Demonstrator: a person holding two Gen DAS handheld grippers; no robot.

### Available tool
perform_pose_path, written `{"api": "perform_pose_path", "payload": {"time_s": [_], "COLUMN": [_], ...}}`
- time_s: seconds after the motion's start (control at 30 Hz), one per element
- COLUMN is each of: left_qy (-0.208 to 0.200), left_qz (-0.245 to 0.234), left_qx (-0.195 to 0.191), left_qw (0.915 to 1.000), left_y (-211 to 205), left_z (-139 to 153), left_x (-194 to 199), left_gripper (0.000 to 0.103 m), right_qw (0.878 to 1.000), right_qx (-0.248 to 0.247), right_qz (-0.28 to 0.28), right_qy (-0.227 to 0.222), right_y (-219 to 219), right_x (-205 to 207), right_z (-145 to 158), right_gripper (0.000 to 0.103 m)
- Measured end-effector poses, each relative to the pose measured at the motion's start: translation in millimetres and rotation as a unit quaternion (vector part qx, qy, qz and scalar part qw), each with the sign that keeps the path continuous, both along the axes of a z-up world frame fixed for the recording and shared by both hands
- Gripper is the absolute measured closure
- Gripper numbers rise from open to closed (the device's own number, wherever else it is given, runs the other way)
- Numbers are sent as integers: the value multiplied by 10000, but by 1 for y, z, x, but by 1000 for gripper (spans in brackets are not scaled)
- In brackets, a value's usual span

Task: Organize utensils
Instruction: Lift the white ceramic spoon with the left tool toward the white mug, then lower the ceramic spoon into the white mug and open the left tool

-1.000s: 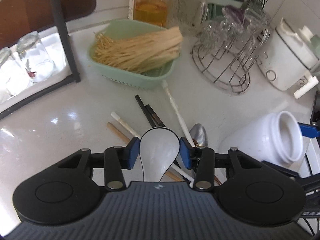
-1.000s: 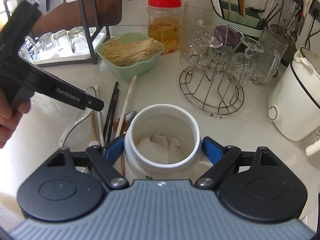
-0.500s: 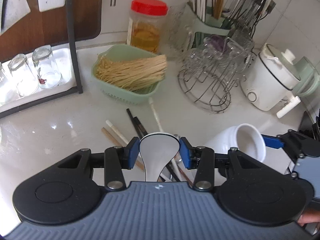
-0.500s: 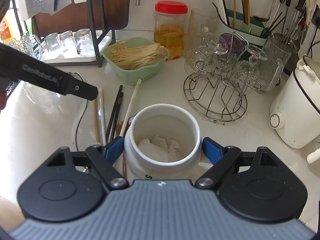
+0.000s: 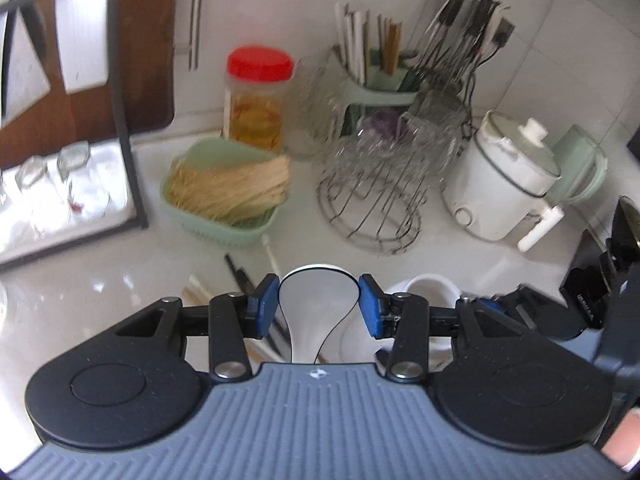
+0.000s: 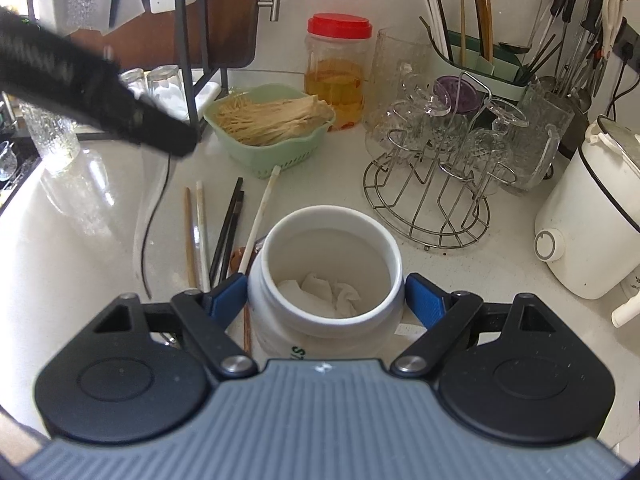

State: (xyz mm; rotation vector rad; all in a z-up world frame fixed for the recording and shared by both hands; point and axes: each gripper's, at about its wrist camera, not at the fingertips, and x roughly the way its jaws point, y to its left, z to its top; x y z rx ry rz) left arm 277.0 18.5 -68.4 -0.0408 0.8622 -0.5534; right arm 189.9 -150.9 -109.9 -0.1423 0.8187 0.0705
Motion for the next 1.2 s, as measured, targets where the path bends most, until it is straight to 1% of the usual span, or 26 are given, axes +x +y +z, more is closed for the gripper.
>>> {"api": "perform_pose_path", "payload": {"time_s": [0.27,0.5,0.6,0.7,0.8,0.87,1.0,1.2], "left_qy": [-359,-496,-480,-378,-275,-244,-48,275], "left_qz": [-261,-589,-691,-734,-890,-972,-1099,-1142], "left_qx": [-295,-682,-876,-994,-1045,-994,-831,-646], "left_qw": [9986,9947,9926,9916,9902,9900,9905,9910], "left_y": [-11,-20,-25,-35,-47,-55,-68,-71], "left_z": [41,69,74,72,63,55,35,18], "left_x": [6,9,12,16,17,17,18,16], "left_gripper": [54,54,54,54,54,54,54,54], "right_qw": [10000,9999,9999,9999,9999,9999,9999,9998], "right_qx": [13,15,13,8,16,15,9,8], "right_qz": [-19,-110,-132,-150,-138,-135,-128,-83], "right_qy": [-35,-69,-64,-64,-94,-106,-110,-153], "right_y": [5,8,9,9,9,9,10,9], "right_x": [0,-3,-2,-2,-3,-3,-4,-5], "right_z": [-1,-1,-1,-1,-2,-2,-2,-3], "right_gripper": [15,15,15,15,15,15,15,14]}}
